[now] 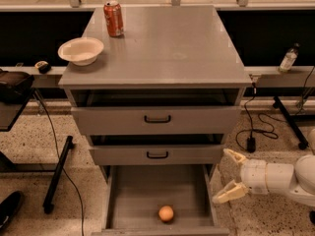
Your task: Pick orange from bottom drawer and place on counter
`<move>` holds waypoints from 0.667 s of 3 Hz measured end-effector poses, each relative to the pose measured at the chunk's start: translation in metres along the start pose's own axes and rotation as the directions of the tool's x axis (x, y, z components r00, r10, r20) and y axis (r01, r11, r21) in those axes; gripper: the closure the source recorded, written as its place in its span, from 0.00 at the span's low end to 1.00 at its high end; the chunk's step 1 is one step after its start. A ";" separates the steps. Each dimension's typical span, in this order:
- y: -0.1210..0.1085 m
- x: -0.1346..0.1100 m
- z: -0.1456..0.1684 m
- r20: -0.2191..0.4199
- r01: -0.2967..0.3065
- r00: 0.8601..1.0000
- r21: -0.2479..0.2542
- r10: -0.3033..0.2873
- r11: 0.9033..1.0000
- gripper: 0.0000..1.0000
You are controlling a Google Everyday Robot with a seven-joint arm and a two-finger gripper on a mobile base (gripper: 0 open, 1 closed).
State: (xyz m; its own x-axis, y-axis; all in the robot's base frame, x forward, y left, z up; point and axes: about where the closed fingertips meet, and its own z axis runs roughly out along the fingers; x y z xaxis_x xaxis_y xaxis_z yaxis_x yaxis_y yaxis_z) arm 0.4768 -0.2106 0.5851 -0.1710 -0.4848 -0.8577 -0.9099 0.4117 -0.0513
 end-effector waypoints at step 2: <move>-0.008 0.077 0.086 -0.067 0.068 0.995 0.009 -0.067 0.998 0.00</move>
Offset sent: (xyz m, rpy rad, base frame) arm 0.0399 0.0418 -0.2055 -0.1797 -0.0440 0.0673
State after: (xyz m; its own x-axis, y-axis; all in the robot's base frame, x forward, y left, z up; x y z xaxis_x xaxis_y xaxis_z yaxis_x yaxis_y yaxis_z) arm 0.5033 -0.1848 0.4754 -0.1344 -0.5619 -0.8162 -0.9161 0.3844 -0.1137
